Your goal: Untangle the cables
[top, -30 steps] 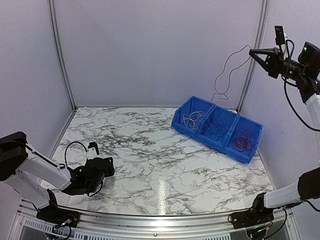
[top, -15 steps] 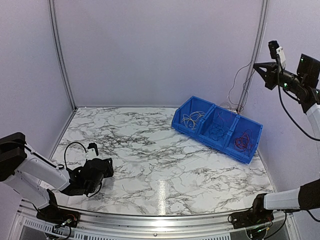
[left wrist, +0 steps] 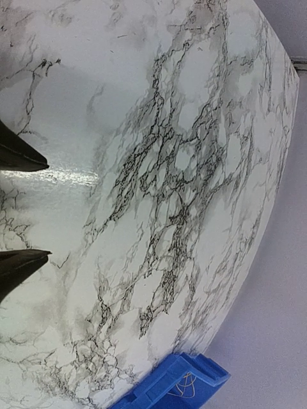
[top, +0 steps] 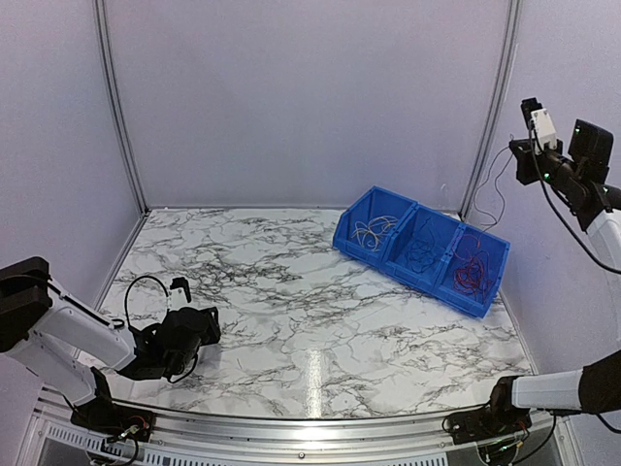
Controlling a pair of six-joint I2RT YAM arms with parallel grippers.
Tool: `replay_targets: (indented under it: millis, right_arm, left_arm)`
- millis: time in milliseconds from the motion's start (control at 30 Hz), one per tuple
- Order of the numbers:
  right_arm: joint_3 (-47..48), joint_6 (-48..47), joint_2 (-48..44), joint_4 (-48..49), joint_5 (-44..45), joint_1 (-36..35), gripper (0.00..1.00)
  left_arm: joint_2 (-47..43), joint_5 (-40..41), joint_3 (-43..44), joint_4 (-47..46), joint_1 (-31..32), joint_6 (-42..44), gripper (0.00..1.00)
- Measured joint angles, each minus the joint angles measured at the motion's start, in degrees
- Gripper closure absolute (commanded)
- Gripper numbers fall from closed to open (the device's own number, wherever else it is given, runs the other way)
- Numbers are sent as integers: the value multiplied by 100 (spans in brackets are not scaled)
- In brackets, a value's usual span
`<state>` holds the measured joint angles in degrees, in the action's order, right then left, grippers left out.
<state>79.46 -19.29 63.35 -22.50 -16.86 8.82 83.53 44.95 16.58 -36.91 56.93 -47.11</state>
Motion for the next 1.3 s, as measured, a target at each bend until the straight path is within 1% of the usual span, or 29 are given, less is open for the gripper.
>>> replay_targets:
  millis: [167,433,700,833,867,900,933,967,1000,1033,1100,1167,1233,1300]
  right_arm:
    - [-177,-101,-17,254,452,0,100]
    - [-866,-273,85,476,1071,7,100]
    - [-1327,-306,321,485,1287,79,100]
    - [-1370,-306,649,487,1298,85,99]
    - [-1410,-308,761,487,1300,92,96]
    - [-1445,-313,892,472,1300,107,92]
    - [-1460,-317,1056,431,1298,125,84]
    - [-1460,-326,1250,376,1285,157,73]
    - [-1458,-330,1445,315,1252,199,63]
    - [-1456,-330,1641,216,1172,260,54]
    - [-1438,-317,1945,-20,970,393,42]
    - [-1429,-319,2131,-299,804,518,35]
    - [-1429,-291,2087,-463,684,586,30]
    - [-1429,-304,1856,-498,522,595,28]
  left_arm:
    - [0,-13,0,0,0,0,56]
    - [0,-103,0,0,0,2,55]
    - [0,-125,0,0,0,2,55]
    - [2,-175,4,2,0,44,54]
    - [2,-210,9,2,0,94,54]
    - [2,-238,15,2,0,129,53]
    - [2,-264,24,4,0,162,49]
    - [2,-304,35,9,0,223,38]
    - [2,-352,50,13,0,289,9]
    - [0,-409,68,26,0,376,2]
    - [-15,-546,111,44,0,522,1]
    - [-125,-767,162,83,0,717,1]
    - [-289,-1012,247,153,0,960,1]
    - [-457,-1235,393,267,0,1217,1]
